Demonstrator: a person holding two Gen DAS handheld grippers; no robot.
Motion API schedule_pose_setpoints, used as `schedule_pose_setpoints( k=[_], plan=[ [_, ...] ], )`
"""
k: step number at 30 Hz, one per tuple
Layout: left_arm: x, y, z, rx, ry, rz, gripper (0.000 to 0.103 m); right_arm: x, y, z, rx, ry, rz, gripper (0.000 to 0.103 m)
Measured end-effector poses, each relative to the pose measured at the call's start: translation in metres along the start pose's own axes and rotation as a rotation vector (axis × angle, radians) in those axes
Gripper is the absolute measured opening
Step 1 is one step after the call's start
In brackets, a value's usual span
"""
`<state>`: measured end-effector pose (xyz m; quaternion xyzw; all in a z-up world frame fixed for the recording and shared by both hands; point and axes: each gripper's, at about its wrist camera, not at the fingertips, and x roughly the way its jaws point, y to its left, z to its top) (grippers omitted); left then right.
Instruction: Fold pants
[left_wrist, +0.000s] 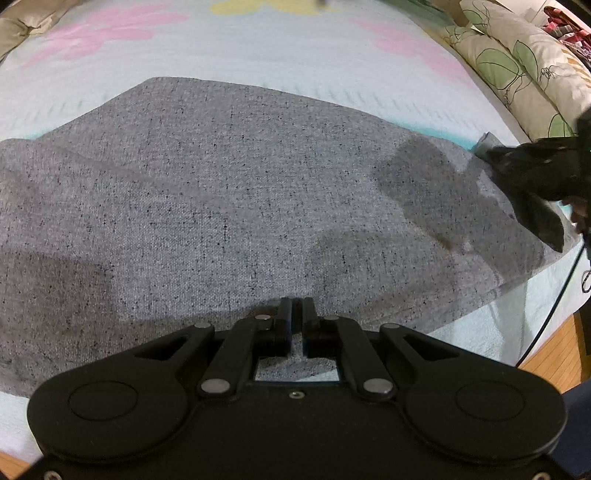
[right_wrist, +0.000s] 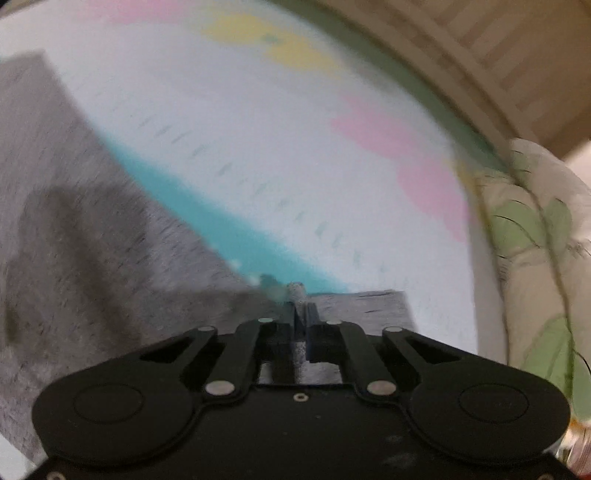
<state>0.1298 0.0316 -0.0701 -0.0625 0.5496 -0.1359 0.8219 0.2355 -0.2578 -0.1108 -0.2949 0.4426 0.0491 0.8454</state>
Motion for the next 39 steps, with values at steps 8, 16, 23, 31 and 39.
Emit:
schedule_pose_setpoints(
  k=[8, 16, 23, 31, 39],
  plan=[
    [0.007, -0.007, 0.001, 0.009, -0.005, 0.014, 0.01, -0.049, -0.096, -0.056, 0.296, -0.031, -0.227, 0.005],
    [0.014, -0.022, -0.003, 0.024, -0.007, 0.033, 0.01, -0.025, -0.136, -0.122, 0.465, 0.127, -0.276, 0.005],
    [0.014, -0.019, -0.002, 0.017, -0.002, 0.029, 0.01, -0.013, -0.137, -0.158, 0.596, 0.188, -0.241, 0.005],
    [0.012, -0.013, -0.001, 0.013, 0.0, 0.025, 0.01, -0.02, -0.14, -0.177, 0.685, 0.186, -0.217, 0.005],
    [0.009, -0.008, 0.0, -0.009, 0.003, 0.01, 0.01, -0.028, -0.135, -0.177, 0.679, 0.179, -0.218, 0.004]
  ],
)
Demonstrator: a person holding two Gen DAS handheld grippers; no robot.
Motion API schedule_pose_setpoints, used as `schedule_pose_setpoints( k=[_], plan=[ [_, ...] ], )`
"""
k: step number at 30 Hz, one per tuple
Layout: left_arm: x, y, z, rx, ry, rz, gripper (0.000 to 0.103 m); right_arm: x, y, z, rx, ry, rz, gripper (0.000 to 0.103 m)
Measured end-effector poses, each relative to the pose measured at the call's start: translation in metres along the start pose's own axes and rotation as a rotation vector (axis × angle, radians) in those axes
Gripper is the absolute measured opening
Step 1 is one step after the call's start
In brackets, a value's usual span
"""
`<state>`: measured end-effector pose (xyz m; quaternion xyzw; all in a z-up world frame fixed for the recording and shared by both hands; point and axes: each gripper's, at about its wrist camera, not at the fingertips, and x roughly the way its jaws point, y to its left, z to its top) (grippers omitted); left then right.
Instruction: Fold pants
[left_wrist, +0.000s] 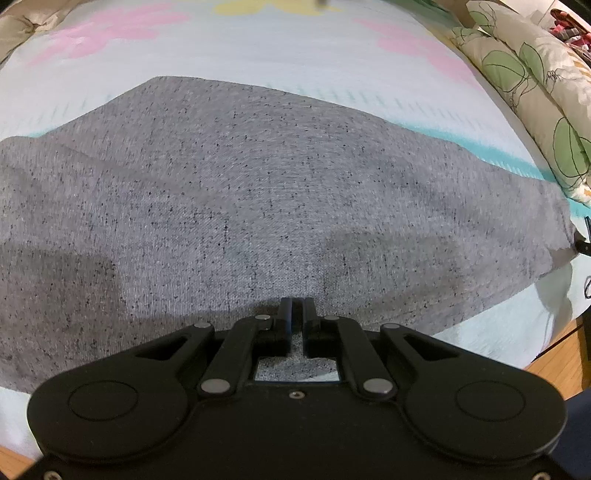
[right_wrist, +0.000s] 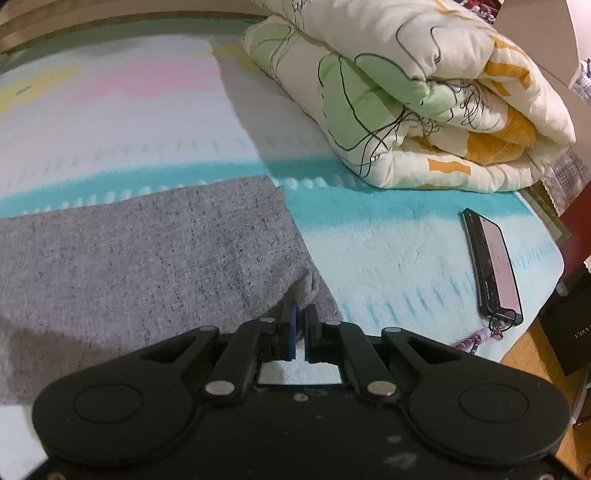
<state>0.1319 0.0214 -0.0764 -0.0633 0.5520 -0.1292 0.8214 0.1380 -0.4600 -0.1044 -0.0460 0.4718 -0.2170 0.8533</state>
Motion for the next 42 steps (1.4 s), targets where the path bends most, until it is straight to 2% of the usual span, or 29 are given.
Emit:
schedule_pose_setpoints(
  k=[2, 5, 6, 9, 11, 17, 19, 22, 24, 26, 27, 30, 32, 33, 34, 36, 40, 42],
  plan=[
    [0.0, -0.001, 0.0, 0.0, 0.001, 0.002, 0.01, -0.007, -0.002, -0.001, -0.011, -0.023, 0.045, 0.004],
    [-0.001, -0.001, 0.0, 0.002, 0.0, 0.005, 0.01, -0.014, -0.003, -0.003, -0.055, -0.041, 0.037, 0.004],
    [-0.001, -0.001, 0.0, 0.002, -0.001, 0.006, 0.01, -0.019, -0.004, -0.004, -0.054, -0.074, 0.045, 0.004],
    [-0.001, -0.001, -0.001, 0.004, -0.004, 0.008, 0.01, -0.047, 0.003, -0.009, -0.123, -0.255, 0.123, 0.004],
    [-0.001, -0.002, -0.001, 0.009, -0.006, 0.011, 0.01, -0.053, 0.017, -0.01, -0.204, -0.277, 0.123, 0.004],
    [-0.001, -0.006, -0.001, 0.019, -0.011, 0.019, 0.01, -0.061, 0.051, -0.023, -0.397, -0.348, 0.265, 0.004],
    [-0.001, -0.006, -0.001, 0.023, -0.012, 0.019, 0.01, -0.06, 0.058, -0.025, -0.412, -0.339, 0.285, 0.004],
    [-0.001, -0.005, -0.001, 0.02, -0.01, 0.015, 0.01, -0.047, 0.042, -0.016, -0.254, -0.293, 0.239, 0.004],
    [0.0, -0.003, 0.0, 0.015, -0.009, 0.009, 0.011, -0.036, 0.019, -0.011, -0.123, -0.253, 0.16, 0.004],
    [-0.001, -0.001, 0.0, 0.008, -0.01, 0.006, 0.011, -0.024, 0.0, -0.01, -0.054, -0.203, 0.051, 0.005],
    [-0.001, -0.001, 0.0, 0.007, -0.011, 0.008, 0.011, -0.017, -0.008, -0.01, -0.041, -0.166, 0.004, 0.005],
    [-0.002, -0.004, 0.0, 0.025, -0.013, 0.019, 0.011, 0.007, -0.019, -0.012, -0.042, -0.022, -0.06, 0.008],
    [-0.002, -0.005, 0.0, 0.032, -0.015, 0.022, 0.011, 0.013, -0.028, -0.012, 0.015, 0.032, -0.043, 0.017],
    [-0.002, -0.005, 0.0, 0.034, -0.016, 0.021, 0.011, 0.011, -0.032, -0.011, 0.074, 0.031, -0.04, 0.021],
    [-0.003, -0.004, 0.0, 0.037, -0.017, 0.02, 0.011, 0.005, -0.038, -0.008, 0.146, 0.013, -0.054, 0.022],
    [-0.003, -0.002, -0.002, 0.033, -0.014, 0.007, 0.01, -0.01, -0.043, 0.0, 0.204, -0.036, -0.043, 0.024],
    [-0.007, 0.009, -0.005, -0.041, 0.012, -0.055, 0.01, -0.04, -0.014, 0.034, 0.069, -0.095, 0.092, 0.024],
    [-0.01, 0.014, -0.007, -0.062, 0.03, -0.084, 0.01, -0.056, 0.009, 0.056, -0.021, -0.11, 0.188, 0.024]
  ],
)
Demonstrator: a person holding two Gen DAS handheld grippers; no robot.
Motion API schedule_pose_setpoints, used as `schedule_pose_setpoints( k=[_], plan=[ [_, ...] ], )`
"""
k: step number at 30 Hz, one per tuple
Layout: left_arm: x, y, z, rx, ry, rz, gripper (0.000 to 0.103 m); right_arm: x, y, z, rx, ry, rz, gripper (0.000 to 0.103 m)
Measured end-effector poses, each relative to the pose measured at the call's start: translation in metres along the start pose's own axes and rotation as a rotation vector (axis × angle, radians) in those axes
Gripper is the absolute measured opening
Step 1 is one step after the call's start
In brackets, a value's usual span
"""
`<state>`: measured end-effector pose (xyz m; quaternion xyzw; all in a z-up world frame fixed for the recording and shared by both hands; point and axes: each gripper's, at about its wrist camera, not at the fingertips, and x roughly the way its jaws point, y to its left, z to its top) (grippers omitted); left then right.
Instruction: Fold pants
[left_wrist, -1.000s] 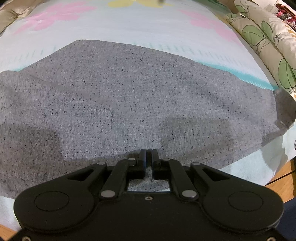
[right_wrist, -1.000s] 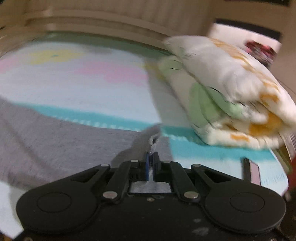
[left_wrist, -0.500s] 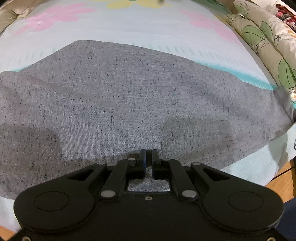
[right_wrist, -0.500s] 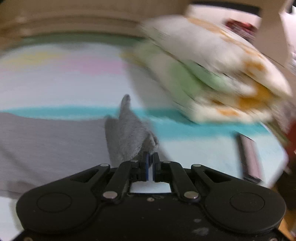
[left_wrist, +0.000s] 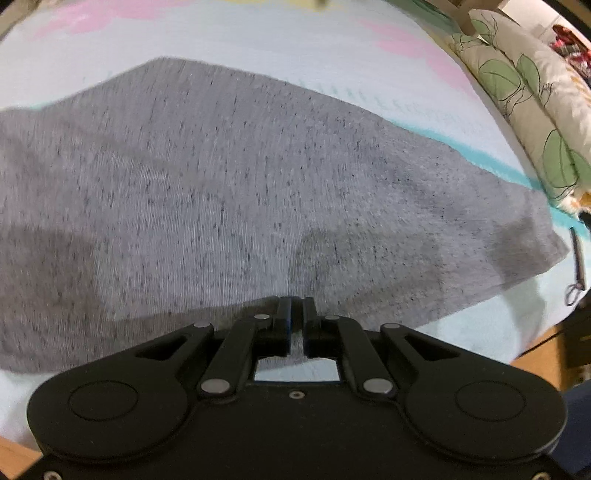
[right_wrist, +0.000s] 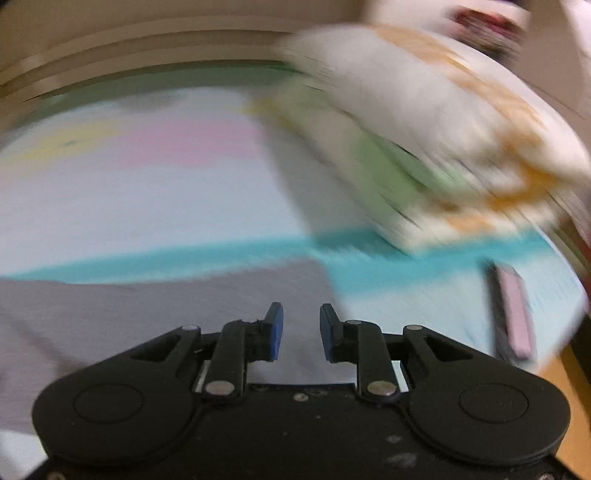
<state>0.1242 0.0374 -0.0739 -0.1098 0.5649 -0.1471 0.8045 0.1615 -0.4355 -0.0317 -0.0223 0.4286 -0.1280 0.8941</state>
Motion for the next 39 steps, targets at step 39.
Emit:
schedule_pose_setpoints(
  k=[39],
  plan=[
    [-0.095, 0.083, 0.035, 0.029, -0.083, 0.218, 0.011, -0.045, 0.317, -0.097, -1.045, 0.084, 0.543, 0.029]
  ],
)
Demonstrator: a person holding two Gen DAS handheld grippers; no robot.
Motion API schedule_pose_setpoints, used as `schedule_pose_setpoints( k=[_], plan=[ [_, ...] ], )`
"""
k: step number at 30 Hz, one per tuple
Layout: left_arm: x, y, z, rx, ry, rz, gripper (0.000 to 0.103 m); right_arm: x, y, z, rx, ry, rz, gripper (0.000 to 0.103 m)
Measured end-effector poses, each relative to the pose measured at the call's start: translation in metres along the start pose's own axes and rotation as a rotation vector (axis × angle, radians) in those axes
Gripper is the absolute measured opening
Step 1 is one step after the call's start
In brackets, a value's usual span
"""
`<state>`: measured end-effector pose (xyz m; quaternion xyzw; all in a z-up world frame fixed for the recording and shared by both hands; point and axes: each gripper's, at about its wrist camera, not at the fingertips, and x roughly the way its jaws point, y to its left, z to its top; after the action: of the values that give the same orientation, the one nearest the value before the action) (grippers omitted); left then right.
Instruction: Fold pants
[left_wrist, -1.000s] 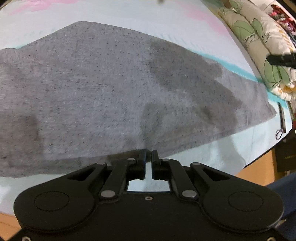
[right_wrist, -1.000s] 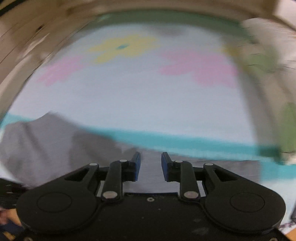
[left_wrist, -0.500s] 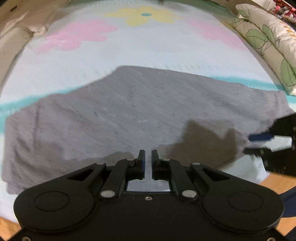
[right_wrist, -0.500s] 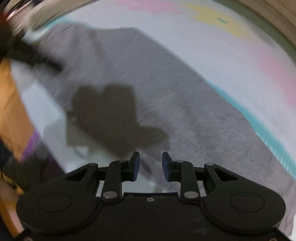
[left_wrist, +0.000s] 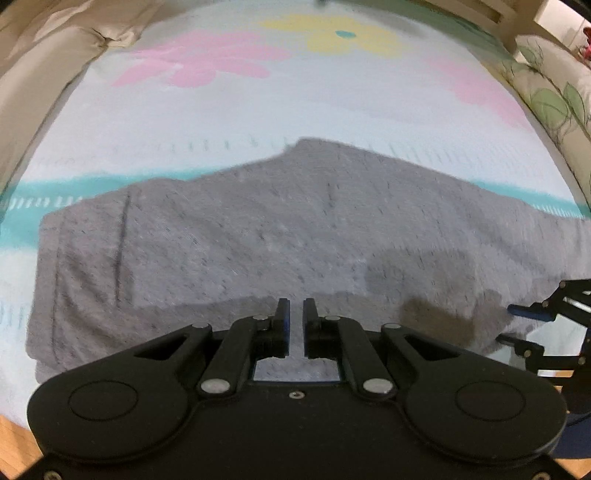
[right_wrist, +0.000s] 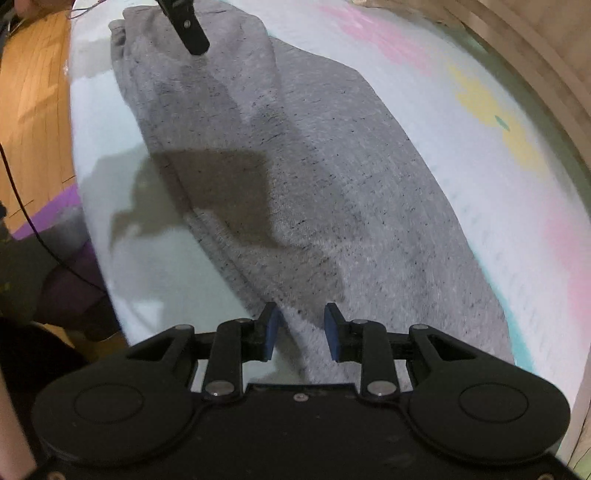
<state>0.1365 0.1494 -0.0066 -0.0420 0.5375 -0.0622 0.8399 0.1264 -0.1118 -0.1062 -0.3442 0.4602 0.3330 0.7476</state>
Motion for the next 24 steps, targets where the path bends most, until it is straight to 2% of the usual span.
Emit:
schedule_pose_setpoints(
  k=[2, 4, 5, 8, 11, 14, 16, 19, 20, 22, 24],
  plan=[
    [-0.007, 0.006, 0.003, 0.0, -0.03, 0.027, 0.012, -0.002, -0.004, 0.0, -0.01, -0.013, -0.014, 0.027],
    [-0.017, 0.015, 0.006, 0.001, -0.054, 0.072, 0.012, -0.005, -0.003, 0.002, -0.054, -0.025, -0.018, 0.002],
    [-0.021, 0.02, 0.007, 0.0, -0.067, 0.091, 0.013, -0.009, -0.002, 0.004, -0.063, -0.029, -0.026, 0.003],
    [-0.031, 0.038, 0.008, -0.011, -0.082, 0.144, 0.019, -0.021, -0.01, 0.009, -0.021, -0.025, 0.027, 0.003],
    [-0.034, 0.059, 0.011, -0.032, -0.05, 0.188, 0.019, -0.016, -0.008, 0.009, -0.039, 0.024, 0.077, 0.003],
    [-0.029, 0.075, 0.011, -0.054, -0.018, 0.224, 0.019, -0.011, -0.009, 0.017, -0.02, 0.023, 0.069, 0.006],
    [-0.017, 0.085, 0.007, -0.081, 0.035, 0.202, 0.02, -0.012, -0.018, 0.029, 0.071, -0.003, 0.12, 0.012],
    [0.012, 0.091, -0.009, -0.103, 0.198, 0.152, 0.02, -0.014, -0.024, 0.049, 0.149, -0.032, 0.184, 0.015],
    [0.019, 0.09, -0.019, -0.086, 0.237, 0.161, 0.02, -0.016, -0.024, 0.057, 0.155, -0.031, 0.195, 0.016],
    [0.015, 0.081, -0.032, -0.023, 0.202, 0.179, 0.02, -0.017, -0.023, 0.069, 0.173, -0.04, 0.213, 0.018],
    [0.01, 0.078, -0.038, -0.001, 0.223, 0.174, 0.018, -0.016, -0.027, 0.081, 0.224, -0.069, 0.245, 0.022]
  ],
)
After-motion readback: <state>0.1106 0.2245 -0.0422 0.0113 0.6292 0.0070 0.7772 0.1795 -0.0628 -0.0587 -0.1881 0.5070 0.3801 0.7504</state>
